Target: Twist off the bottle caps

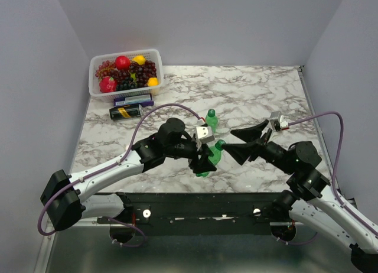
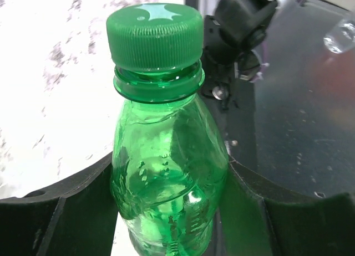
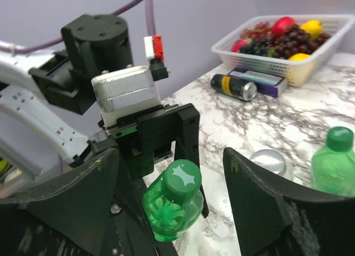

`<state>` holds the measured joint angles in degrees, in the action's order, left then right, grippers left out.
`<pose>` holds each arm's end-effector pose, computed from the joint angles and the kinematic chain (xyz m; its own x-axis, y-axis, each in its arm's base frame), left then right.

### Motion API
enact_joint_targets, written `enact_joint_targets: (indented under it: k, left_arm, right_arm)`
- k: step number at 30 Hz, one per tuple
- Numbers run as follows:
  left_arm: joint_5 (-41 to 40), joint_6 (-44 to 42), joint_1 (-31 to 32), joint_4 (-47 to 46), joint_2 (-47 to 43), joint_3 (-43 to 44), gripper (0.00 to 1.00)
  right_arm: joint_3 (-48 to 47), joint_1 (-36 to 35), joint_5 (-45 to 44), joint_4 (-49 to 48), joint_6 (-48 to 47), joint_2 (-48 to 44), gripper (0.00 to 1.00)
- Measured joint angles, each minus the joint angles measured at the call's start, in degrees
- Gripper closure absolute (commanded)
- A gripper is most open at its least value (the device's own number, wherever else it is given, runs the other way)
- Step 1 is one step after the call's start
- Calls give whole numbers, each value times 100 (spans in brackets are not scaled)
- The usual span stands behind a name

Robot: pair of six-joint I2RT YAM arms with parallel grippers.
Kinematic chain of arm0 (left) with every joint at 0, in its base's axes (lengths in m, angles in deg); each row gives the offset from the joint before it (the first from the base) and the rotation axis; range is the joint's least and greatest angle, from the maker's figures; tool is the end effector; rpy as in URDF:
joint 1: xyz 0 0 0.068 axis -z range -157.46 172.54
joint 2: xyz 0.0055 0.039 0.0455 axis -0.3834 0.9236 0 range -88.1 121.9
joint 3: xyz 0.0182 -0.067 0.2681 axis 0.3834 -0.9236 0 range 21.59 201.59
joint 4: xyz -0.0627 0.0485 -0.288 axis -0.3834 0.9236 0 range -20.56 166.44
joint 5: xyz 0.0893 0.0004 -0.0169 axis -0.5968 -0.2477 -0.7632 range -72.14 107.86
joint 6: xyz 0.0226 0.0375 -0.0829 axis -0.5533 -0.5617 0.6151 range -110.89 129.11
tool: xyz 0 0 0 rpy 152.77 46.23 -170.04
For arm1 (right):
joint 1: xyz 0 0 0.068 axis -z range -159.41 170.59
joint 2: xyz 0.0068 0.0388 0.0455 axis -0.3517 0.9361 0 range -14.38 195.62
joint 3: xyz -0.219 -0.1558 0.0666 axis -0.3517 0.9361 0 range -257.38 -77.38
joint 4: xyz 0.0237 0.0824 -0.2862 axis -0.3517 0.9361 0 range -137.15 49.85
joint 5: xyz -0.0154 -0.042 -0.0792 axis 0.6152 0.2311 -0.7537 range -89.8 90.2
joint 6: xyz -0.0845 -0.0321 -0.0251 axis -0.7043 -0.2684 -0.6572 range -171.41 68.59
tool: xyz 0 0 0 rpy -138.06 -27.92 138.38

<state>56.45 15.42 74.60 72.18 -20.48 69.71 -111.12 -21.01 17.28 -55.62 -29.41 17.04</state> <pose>0.1649 -0.2971 0.2702 -0.3381 0.2941 -0.8940 0.9399 0.0580 -0.3364 0.1519 0.1681 0.3537 -0.1889 0.3113 -0.9313 -0.8409 0.4385 0.3171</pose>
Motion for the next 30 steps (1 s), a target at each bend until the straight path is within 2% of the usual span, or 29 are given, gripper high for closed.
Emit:
enact_joint_targets:
  k: [6, 14, 20, 30]
  left_arm:
    - [-994, 31, -9, 149, -17, 0, 98]
    - [-2144, 61, -22, 422, -24, 0, 98]
    - [-2389, 63, -24, 514, -22, 0, 98]
    - [-2452, 61, -24, 560, -22, 0, 98]
  right_arm:
    - [-142, 4, -927, 581, 420, -166, 21]
    - [-133, -81, -1025, 525, 1067, 426, 25]
    - [-136, -278, -1086, 387, 1322, 960, 27]
    - [-136, -308, -1174, 142, 1519, 1211, 32]
